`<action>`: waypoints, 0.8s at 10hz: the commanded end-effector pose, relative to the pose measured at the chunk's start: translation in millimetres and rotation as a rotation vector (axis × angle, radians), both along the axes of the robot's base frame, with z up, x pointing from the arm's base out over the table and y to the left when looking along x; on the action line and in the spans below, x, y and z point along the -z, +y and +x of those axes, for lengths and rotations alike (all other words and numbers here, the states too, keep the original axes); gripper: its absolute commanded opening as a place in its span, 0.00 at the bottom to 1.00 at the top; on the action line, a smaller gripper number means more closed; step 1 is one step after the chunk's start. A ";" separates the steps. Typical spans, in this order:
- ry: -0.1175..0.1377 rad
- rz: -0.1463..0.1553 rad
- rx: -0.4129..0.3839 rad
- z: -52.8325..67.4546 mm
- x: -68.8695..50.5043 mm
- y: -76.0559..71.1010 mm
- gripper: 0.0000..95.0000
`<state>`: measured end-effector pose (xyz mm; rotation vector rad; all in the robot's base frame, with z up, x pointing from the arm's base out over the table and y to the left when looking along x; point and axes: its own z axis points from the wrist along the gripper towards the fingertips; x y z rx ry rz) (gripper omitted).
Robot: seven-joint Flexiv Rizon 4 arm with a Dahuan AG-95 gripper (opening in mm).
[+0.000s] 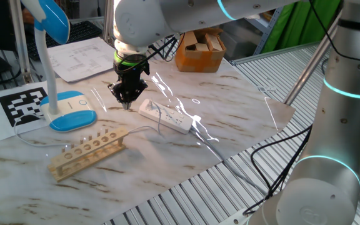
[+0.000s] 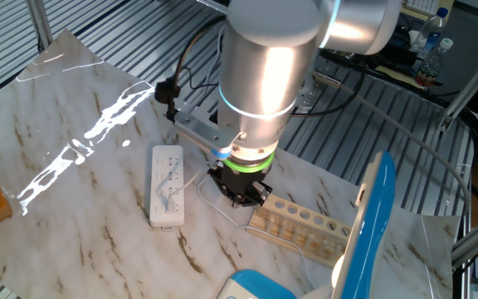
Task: Plug in the power cord of the desk lamp, turn on the socket, and light up the desk lamp
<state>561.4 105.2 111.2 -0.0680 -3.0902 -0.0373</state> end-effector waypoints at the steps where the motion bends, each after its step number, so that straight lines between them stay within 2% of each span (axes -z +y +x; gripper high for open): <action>1: -0.013 -0.013 -0.016 0.5 0.9 -0.3 0.00; 2: -0.019 -0.038 -0.036 0.5 0.9 -0.3 0.00; 3: -0.014 -0.037 -0.045 -4.3 -1.3 -4.6 0.00; 4: -0.015 -0.036 -0.051 -12.5 -5.2 -12.6 0.00; 5: -0.017 -0.044 -0.066 -24.5 -12.7 -27.2 0.00; 8: -0.013 -0.049 -0.072 -36.8 -33.6 -52.9 0.00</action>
